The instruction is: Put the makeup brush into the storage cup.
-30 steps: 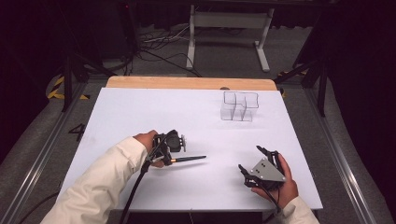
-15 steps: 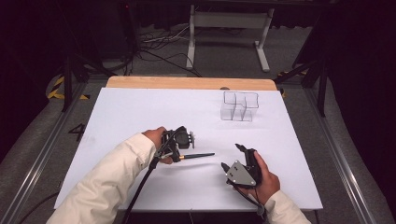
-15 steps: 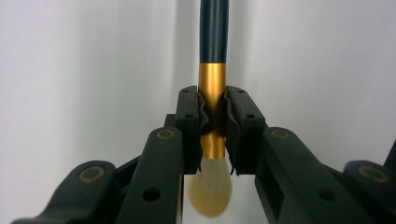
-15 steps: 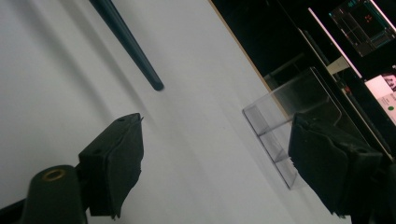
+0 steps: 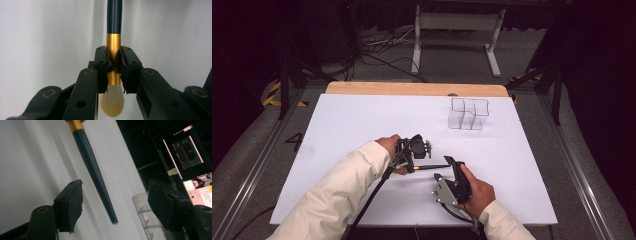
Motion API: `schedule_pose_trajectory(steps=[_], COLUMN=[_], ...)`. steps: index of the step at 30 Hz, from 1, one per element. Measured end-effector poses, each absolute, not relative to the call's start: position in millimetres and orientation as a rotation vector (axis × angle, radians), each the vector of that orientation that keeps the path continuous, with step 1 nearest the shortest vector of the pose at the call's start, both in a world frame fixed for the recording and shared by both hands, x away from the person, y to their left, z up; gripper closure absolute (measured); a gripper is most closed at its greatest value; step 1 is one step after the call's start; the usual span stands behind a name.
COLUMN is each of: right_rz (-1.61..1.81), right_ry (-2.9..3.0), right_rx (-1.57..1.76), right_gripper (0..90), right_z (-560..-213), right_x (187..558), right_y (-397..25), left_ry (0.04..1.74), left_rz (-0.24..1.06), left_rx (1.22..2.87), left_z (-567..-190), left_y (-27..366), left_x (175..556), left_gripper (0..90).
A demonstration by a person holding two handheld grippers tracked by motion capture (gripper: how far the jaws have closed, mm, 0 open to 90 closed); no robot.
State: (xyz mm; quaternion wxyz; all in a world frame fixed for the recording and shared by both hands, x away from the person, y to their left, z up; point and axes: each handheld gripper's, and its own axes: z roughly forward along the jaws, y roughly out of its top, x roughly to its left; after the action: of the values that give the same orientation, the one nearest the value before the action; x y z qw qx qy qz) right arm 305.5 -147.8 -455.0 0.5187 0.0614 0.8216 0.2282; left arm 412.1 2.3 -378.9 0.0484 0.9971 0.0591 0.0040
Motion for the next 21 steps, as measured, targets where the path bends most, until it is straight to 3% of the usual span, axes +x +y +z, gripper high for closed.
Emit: schedule_pose_trajectory(steps=[16, 21], right_rz=[0.354, 0.331], right_ry=[1.894, 1.905], right_rx=[-0.035, -0.046], right_gripper=[65.2, 71.5], right_z=[-469.0, -471.7], right_x=[296.8, 296.5], right_y=[-109.8, -105.3], left_ry=[0.164, 0.166], left_rz=[0.023, 0.017], left_rx=[3.028, 3.018], left_z=[-382.0, -381.7], left_y=[-19.6, -21.4], left_x=[406.5, 405.8], left_gripper=[76.7, 76.7])
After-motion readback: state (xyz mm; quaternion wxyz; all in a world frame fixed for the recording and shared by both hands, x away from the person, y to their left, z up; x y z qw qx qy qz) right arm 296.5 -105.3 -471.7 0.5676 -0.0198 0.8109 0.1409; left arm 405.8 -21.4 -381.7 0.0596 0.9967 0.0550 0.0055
